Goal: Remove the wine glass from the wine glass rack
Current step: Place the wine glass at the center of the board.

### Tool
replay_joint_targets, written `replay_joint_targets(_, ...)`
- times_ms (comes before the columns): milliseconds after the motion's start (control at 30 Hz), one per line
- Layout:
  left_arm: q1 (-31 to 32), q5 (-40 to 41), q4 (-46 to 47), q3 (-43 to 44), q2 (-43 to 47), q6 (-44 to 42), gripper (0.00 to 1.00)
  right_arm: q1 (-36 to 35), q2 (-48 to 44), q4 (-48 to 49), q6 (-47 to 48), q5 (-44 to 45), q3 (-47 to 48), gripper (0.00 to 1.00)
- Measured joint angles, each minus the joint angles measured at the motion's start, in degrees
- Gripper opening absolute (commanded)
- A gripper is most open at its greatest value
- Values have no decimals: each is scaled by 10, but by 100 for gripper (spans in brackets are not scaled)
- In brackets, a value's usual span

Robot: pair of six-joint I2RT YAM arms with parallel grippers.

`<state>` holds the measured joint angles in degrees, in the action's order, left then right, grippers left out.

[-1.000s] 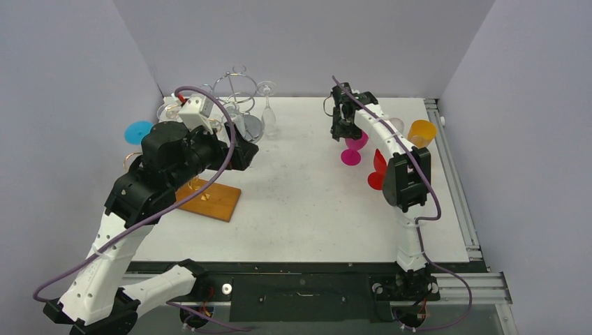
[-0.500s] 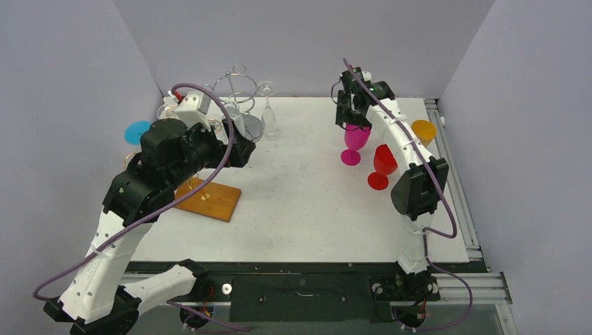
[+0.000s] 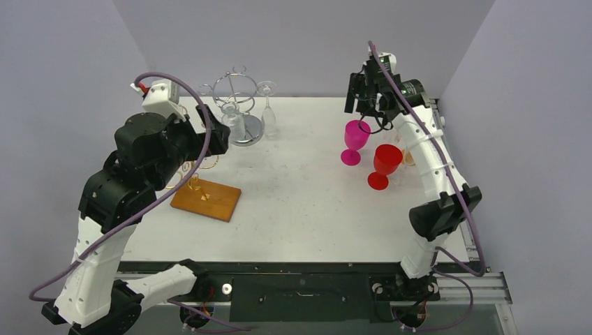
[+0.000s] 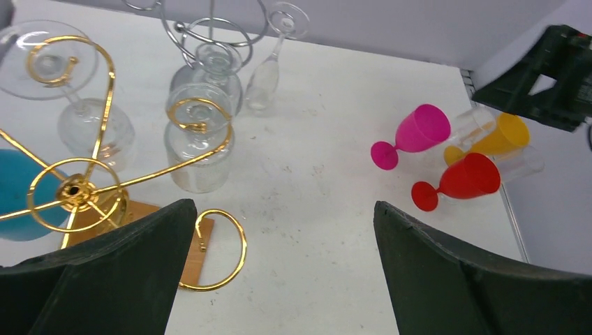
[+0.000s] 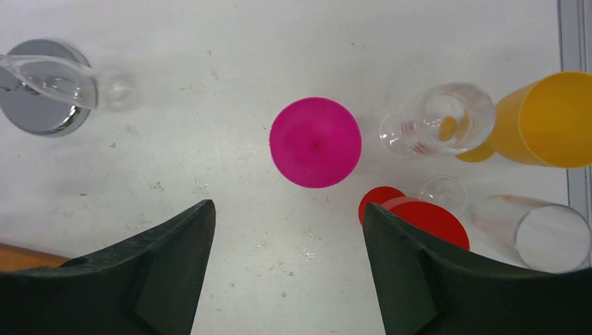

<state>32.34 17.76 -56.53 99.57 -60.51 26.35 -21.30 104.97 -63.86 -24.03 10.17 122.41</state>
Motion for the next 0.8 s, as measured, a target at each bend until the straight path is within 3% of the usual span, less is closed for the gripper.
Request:
replay_joint_targets(200, -47, 78, -50, 59, -14, -4, 96, -1, -94, 26, -9, -30, -53, 75)
replay_joint_targets(400, -221, 77, -63, 65, -14, -22, 96, -28, -158, 74, -29, -80, -137, 75)
replay_joint_targets(600, -449, -38, -49, 17, -8, -30, 96, -80, -194, 116, -53, -118, -211, 75)
replay_joint_targets(800, -594, -185, -12, -54, -7, -5, 98, -95, -228, 142, -64, -139, -256, 75)
